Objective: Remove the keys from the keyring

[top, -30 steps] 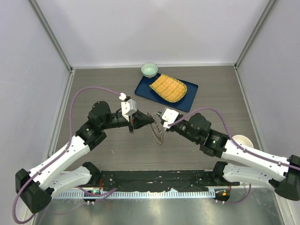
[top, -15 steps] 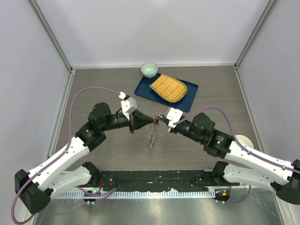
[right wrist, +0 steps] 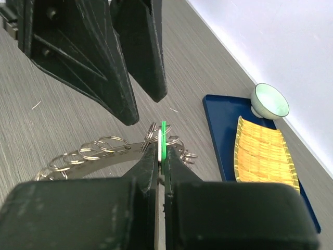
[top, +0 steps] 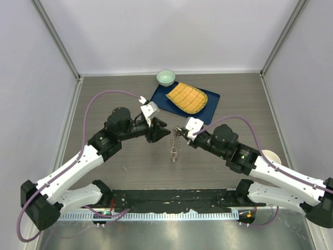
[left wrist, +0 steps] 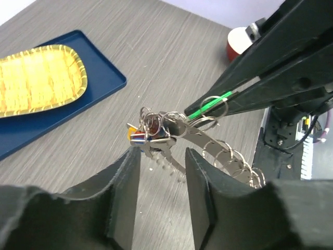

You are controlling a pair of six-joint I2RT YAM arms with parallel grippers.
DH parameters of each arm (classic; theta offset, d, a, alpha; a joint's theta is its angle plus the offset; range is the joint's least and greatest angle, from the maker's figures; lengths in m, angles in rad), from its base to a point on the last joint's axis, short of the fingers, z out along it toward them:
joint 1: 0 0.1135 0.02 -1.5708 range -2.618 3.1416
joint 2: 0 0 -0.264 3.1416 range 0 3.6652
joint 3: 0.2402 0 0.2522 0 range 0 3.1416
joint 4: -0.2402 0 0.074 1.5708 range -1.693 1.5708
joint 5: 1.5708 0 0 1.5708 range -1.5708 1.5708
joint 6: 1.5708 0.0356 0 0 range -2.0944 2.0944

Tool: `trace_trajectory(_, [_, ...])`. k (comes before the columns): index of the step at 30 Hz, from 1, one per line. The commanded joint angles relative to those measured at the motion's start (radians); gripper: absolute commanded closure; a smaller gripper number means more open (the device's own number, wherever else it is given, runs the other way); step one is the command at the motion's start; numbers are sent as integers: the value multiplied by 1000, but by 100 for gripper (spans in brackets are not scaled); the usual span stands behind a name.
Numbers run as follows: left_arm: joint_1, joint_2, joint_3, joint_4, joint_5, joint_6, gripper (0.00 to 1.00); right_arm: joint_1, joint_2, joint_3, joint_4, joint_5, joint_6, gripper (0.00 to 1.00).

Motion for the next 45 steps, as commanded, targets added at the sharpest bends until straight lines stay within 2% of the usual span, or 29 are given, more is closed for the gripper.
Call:
trace_trajectory(1, [1,41,84,-60,-55,48,54,-4,-4,71,72,16,42,99])
trace_trajectory(5, [1,28,88,-35,0,109,47,-6,21,100,40,40,52,99])
trace_trajectory(12, [1,6,98,-26,118,215,48,-4,44,112,47,63,60,99])
trace_trajectory(21, [3,58,134,19,163,152,53,-4,42,102,73,48,72,99])
trace_trajectory(34, [6,103,144,19,196,164,57,-4,21,83,93,22,75,99])
trace_trajectory(37, [12,112,152,17,232,166,64,-4,18,82,92,20,77,99])
trace_trajectory(39, [15,117,157,11,252,167,72,-4,13,80,90,23,75,99])
trace_trajectory(40, [15,117,157,6,256,169,80,-4,10,79,90,23,74,99])
trace_trajectory(42, [18,114,158,-15,256,178,88,-4,4,79,89,28,74,99])
trace_trajectory(43, [17,111,157,-21,258,187,96,-4,1,79,87,28,75,99])
trace_trajectory(45, [20,104,155,-38,256,198,100,-4,-5,77,87,31,75,99])
